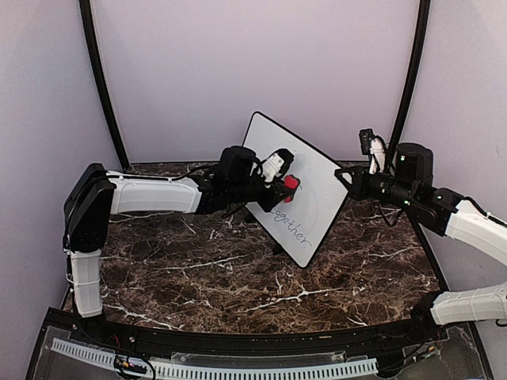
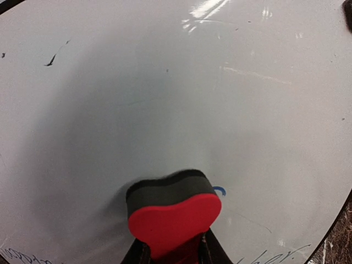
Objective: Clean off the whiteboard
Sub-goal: Erase the center of the whiteboard.
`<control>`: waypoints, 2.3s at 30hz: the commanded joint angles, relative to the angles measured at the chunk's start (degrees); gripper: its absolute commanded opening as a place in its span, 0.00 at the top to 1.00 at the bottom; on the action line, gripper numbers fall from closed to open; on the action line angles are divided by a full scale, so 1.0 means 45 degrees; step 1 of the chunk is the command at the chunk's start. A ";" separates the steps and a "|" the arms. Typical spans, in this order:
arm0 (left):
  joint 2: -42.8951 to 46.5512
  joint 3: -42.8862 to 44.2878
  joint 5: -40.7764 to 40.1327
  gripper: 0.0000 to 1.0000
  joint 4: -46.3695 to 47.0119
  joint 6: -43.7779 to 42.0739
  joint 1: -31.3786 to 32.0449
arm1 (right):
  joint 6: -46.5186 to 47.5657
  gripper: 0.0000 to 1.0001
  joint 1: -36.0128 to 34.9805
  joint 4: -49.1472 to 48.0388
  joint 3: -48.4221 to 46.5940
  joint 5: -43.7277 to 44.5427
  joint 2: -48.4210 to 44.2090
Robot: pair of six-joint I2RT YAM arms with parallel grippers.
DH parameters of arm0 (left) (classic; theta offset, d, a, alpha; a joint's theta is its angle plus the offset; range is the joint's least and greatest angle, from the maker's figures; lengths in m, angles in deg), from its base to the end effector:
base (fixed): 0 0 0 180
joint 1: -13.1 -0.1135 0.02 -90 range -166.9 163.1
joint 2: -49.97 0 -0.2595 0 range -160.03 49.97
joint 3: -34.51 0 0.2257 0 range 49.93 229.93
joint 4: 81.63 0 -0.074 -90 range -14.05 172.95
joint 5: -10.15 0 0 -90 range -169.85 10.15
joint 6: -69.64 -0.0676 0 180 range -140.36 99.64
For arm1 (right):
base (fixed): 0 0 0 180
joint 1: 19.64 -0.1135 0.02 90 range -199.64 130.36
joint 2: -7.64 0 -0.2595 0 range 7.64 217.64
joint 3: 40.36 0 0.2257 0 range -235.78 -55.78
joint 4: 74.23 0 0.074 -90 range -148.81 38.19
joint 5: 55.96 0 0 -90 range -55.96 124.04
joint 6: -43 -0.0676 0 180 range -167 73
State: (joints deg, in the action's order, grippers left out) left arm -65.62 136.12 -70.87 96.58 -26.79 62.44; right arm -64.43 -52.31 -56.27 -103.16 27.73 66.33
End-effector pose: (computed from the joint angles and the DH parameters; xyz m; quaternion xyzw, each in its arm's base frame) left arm 0.3090 -0.3760 0.2548 0.4136 0.6806 -0.2781 0.5370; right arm 0.2042 0.1398 0.3176 -0.1379 0.7746 0.3000 0.5395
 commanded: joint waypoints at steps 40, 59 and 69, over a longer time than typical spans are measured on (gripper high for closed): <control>-0.0716 0.1611 -0.0518 0.85 -0.0946 -0.0894 0.1639 | 0.1901 1.00 -0.0601 0.0969 0.0302 -0.2852 0.0395; -0.0862 0.1624 -0.2738 0.86 -0.0660 -0.0609 0.2815 | 0.1862 1.00 -0.0631 0.1021 0.0370 -0.2802 0.0164; 0.0009 0.1322 -0.2843 0.86 -0.0176 -0.0116 0.1326 | 0.1857 1.00 -0.0630 0.1036 0.0430 -0.2775 0.0037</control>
State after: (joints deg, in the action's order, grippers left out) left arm -65.90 141.54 -75.84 92.47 -27.60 74.09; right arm -58.88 -52.04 -57.34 -103.11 23.63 66.36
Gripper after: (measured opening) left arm 0.238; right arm 0.040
